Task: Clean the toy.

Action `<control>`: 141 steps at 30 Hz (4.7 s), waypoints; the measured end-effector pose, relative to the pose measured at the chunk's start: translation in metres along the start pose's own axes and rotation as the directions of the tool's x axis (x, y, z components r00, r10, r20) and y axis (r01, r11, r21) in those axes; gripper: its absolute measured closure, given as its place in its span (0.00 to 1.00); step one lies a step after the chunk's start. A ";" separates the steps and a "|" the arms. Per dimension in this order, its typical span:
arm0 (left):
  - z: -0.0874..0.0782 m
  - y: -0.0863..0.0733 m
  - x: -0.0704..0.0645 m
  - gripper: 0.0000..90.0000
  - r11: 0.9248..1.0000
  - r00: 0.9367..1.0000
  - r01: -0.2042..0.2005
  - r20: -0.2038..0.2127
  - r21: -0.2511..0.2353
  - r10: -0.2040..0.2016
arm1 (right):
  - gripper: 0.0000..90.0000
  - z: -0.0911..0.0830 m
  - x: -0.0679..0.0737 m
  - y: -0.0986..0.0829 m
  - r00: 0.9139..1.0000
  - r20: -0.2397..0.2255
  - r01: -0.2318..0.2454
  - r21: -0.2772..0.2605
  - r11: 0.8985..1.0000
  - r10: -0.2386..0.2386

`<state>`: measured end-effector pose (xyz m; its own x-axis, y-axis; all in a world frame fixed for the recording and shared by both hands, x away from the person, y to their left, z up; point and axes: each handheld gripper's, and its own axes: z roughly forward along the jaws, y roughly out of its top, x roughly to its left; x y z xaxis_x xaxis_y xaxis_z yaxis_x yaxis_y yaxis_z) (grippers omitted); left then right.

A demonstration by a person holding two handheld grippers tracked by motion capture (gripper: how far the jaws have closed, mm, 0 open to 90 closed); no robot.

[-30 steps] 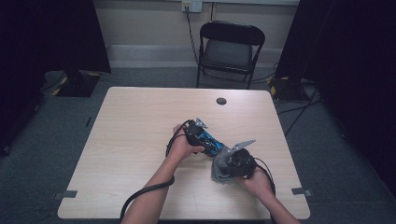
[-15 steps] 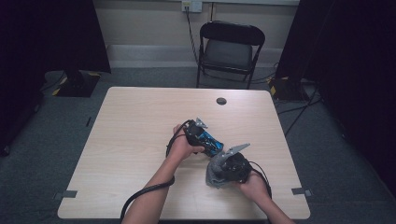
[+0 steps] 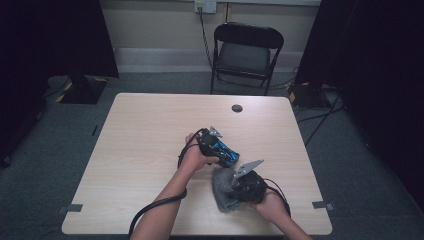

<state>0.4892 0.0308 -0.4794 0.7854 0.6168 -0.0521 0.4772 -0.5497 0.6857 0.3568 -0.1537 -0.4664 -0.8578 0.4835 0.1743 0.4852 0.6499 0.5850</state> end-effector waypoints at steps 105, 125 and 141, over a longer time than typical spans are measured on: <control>0.001 -0.003 0.003 0.00 1.000 1.000 -0.008 0.018 -0.023 0.009 | 0.56 0.024 -0.145 0.077 0.873 0.300 -0.377 -0.084 0.922 0.384; 0.001 -0.005 0.004 0.00 0.999 1.000 -0.012 0.020 -0.041 0.013 | 0.84 0.023 -0.151 0.082 0.865 0.305 -0.371 -0.148 0.917 0.399; 0.001 -0.005 0.005 0.00 0.999 1.000 -0.009 0.023 -0.044 0.010 | 0.85 0.045 -0.154 0.094 0.919 0.256 -0.293 -0.068 0.954 0.301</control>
<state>0.4909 0.0359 -0.4841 0.7992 0.5979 -0.0623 0.4524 -0.5298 0.7174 0.5419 -0.1407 -0.4734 -0.5984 0.7901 0.1332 0.7028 0.4377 0.5608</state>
